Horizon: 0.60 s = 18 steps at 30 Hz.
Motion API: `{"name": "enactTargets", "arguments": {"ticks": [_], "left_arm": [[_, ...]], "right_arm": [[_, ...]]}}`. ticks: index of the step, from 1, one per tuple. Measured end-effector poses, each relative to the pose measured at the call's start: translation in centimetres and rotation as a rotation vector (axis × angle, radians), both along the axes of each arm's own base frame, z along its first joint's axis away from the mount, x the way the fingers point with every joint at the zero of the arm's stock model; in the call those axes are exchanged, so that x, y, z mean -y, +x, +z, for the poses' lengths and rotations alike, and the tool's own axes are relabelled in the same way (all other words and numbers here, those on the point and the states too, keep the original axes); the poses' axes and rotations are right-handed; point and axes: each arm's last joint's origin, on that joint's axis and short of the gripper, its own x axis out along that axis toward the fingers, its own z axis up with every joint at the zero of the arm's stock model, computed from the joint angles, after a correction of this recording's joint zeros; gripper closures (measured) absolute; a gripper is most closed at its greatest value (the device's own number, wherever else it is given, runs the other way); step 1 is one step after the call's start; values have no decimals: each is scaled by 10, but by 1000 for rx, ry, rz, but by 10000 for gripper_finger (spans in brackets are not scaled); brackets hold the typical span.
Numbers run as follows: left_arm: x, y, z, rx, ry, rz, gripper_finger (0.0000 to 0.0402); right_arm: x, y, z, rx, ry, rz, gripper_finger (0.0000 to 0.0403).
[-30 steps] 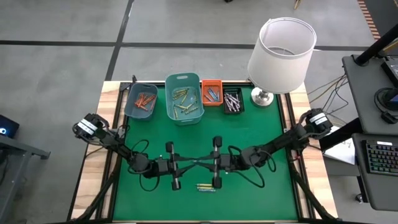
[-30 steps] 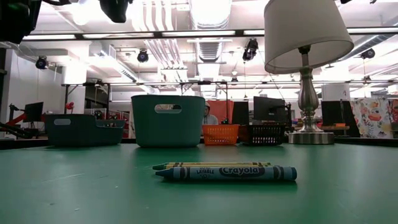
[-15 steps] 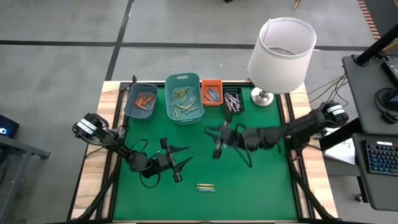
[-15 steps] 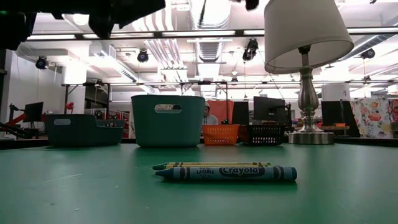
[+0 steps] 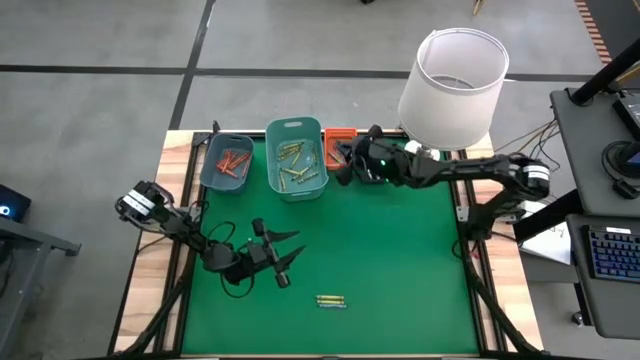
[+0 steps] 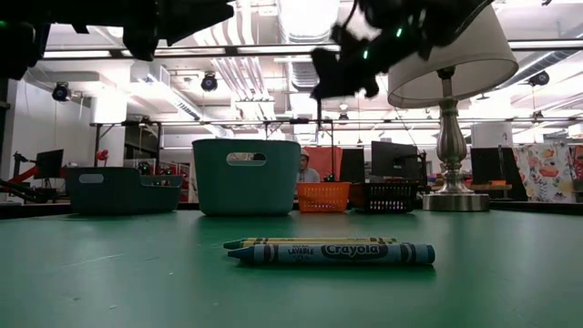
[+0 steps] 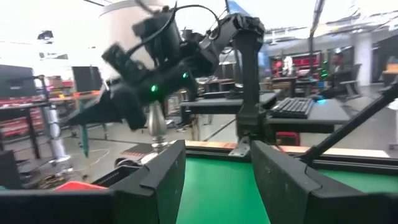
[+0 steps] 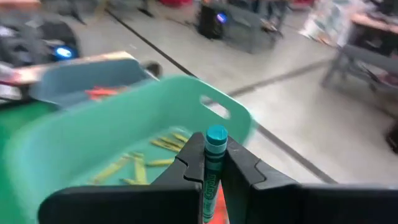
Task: Sort crayons
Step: Put the blue crayon into the orange bin
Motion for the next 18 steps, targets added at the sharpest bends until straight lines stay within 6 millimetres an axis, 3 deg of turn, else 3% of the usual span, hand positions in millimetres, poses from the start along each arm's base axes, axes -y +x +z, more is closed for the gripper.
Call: {"name": "enactTargets", "arguments": {"ticks": [7,13,18], "left_arm": [[-2,-1,0,-23,3,61,235],[-2,-1,0,-26,9,64,235],[-2,-1,0,-26,10,64,235]], "right_arm": [[34,9,-42,-83,54,-94,382],[46,16,-70,-137,57,-158,380],[47,18,-77,-129,70,-166,379]]}}
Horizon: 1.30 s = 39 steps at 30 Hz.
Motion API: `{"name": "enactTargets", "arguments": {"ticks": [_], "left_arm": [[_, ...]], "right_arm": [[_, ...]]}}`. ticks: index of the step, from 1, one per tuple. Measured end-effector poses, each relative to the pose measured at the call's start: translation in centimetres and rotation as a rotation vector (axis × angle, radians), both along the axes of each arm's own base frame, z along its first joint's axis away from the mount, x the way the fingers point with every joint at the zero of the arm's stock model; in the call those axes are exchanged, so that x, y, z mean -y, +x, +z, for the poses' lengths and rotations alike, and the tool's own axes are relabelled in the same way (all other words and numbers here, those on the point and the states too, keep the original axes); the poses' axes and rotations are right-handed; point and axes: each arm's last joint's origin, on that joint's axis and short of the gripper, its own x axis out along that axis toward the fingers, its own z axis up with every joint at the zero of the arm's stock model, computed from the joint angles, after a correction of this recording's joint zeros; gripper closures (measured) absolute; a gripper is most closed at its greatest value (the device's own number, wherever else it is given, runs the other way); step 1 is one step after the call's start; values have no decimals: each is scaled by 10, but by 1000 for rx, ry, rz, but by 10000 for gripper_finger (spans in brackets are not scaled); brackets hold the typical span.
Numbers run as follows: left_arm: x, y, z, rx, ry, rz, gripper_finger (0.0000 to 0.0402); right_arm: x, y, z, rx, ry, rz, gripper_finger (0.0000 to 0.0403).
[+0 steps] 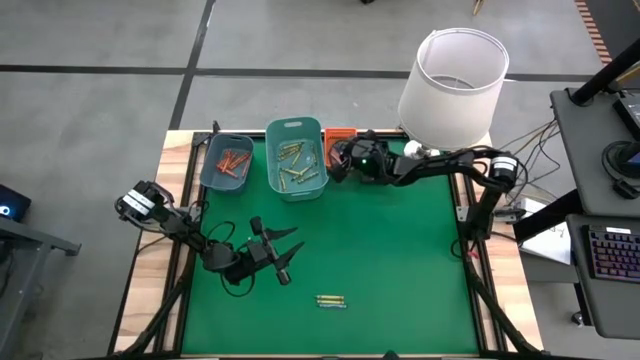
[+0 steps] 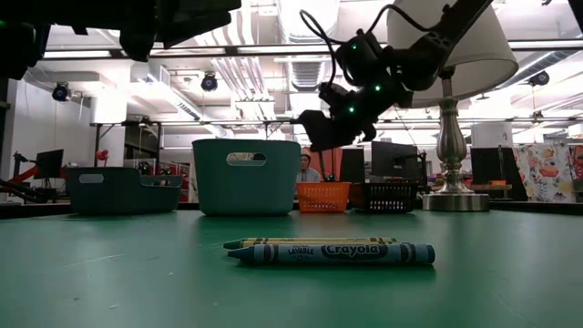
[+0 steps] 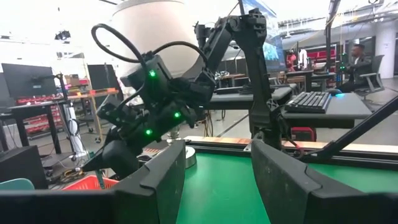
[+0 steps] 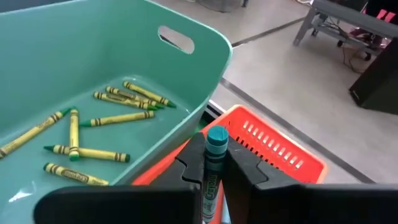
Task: Sort crayons
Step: Put the blue crayon into the orange bin, then put the green crayon into the green bin
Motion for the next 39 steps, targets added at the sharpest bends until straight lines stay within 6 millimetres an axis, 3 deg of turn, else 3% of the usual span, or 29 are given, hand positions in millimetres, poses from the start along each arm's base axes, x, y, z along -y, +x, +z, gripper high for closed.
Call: {"name": "enactTargets", "arguments": {"ticks": [5,15,20,26,32,39], "left_arm": [[0,0,0,0,0,0,235],[0,0,0,2,-3,-1,235],[0,0,0,2,-3,-1,235],[2,-1,-1,14,-33,-19,235],[11,0,-1,22,-66,-106,235],[29,21,1,-103,-23,-231,235]], "right_arm": [[0,0,-1,-6,3,1,369],[1,-2,1,11,19,-12,269],[-9,-2,16,50,8,34,242],[-44,-7,51,85,-11,146,243],[-97,-24,85,90,16,318,259],[-166,-41,98,82,108,522,271]]}}
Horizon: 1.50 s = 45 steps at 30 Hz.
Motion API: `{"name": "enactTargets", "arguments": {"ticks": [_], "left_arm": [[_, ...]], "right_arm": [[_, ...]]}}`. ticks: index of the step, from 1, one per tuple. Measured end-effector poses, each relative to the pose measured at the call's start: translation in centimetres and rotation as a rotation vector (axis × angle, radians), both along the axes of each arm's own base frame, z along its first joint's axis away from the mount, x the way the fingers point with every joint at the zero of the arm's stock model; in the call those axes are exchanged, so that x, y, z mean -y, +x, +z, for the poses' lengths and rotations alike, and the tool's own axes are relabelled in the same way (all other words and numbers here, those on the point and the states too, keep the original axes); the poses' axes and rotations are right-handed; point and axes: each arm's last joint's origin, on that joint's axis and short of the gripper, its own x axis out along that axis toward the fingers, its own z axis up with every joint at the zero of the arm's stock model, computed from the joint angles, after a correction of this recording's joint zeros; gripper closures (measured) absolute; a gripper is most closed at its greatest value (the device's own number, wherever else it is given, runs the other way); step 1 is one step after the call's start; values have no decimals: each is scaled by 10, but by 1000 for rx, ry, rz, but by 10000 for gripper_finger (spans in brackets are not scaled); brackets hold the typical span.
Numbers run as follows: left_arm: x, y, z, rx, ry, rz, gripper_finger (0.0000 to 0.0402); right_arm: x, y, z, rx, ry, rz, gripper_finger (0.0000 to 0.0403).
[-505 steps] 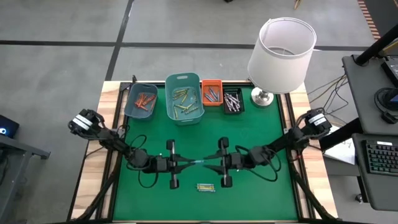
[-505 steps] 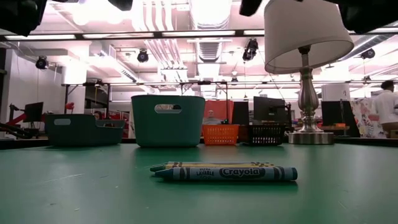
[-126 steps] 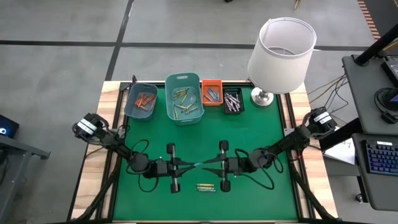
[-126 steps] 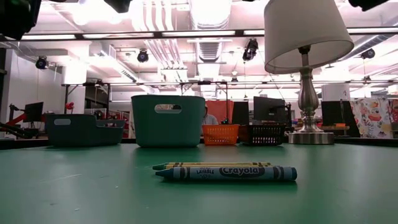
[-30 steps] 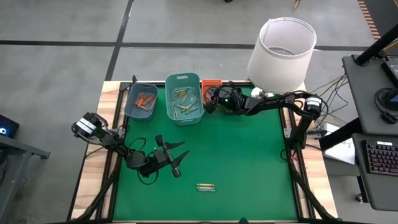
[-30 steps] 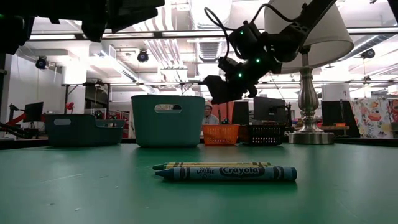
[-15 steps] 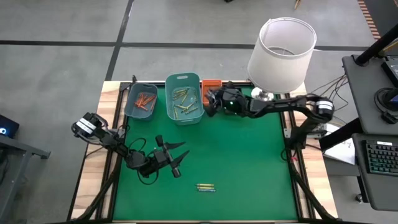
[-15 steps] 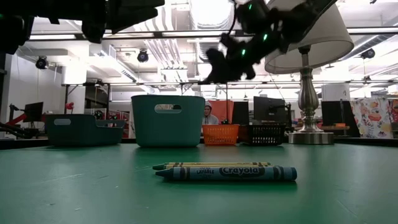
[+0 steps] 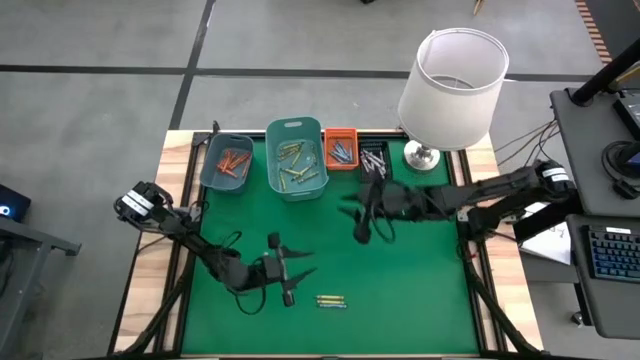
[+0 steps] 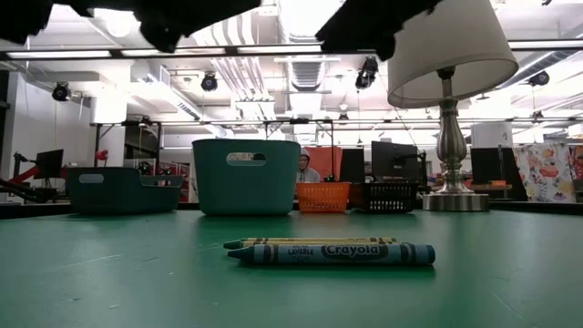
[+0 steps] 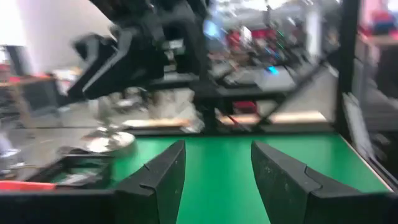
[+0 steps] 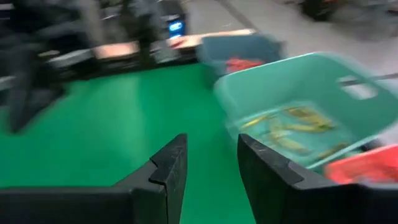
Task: Sort crayons
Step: Put the green crayon into the green bin
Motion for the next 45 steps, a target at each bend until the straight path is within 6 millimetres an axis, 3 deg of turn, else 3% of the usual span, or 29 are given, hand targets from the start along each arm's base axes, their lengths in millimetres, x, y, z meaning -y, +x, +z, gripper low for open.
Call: {"name": "enactTargets", "arguments": {"ticks": [11,21,25,32,45], "left_arm": [[22,22,-11,-432,-12,-174,235],[33,33,-38,-576,-32,-205,235],[34,35,-48,-592,-41,-195,235],[36,37,-58,-594,-66,-200,235],[35,44,-85,-612,-117,-178,235]], "right_arm": [[-99,-14,-32,-160,96,252,273],[-157,-3,-101,-297,74,348,277],[-166,3,-125,-355,62,346,277],[-174,16,-142,-376,58,340,277],[-171,24,-148,-386,36,332,277]]}}
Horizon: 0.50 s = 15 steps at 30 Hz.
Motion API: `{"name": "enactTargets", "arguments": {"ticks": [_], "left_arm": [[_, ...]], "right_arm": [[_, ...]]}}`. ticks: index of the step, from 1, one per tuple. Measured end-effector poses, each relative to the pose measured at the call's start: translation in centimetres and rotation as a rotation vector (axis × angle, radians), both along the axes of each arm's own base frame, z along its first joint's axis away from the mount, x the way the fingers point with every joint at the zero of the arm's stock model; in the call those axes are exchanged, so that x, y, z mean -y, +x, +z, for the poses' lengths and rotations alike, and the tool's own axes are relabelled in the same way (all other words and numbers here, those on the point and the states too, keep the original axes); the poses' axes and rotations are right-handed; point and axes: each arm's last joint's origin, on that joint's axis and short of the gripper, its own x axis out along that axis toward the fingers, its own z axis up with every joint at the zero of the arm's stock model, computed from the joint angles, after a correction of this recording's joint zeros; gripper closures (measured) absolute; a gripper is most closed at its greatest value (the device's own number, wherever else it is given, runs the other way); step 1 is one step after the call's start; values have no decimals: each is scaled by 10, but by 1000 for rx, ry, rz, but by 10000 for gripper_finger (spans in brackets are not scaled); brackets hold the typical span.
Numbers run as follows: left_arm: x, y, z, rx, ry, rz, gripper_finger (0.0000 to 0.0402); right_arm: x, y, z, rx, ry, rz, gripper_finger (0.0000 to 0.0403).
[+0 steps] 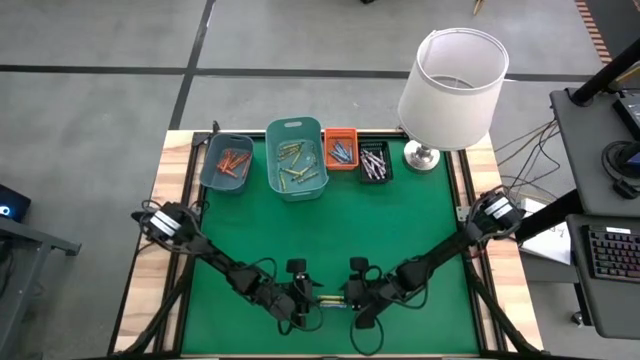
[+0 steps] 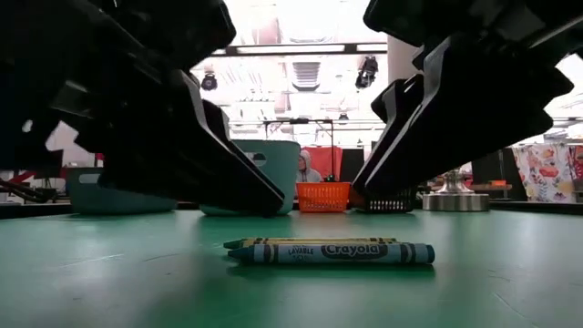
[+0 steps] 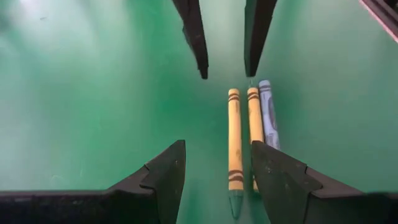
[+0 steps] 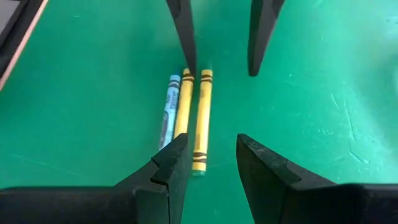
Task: Sort crayons
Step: Put the green crayon into the green bin
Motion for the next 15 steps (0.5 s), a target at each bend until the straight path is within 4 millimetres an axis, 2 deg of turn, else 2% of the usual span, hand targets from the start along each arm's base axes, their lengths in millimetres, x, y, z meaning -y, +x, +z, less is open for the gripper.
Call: {"name": "enactTargets", "arguments": {"ticks": [15], "left_arm": [[-4,2,-4,-2,-1,14,221]], "right_arm": [[4,-1,-5,19,-1,3,277]]}}
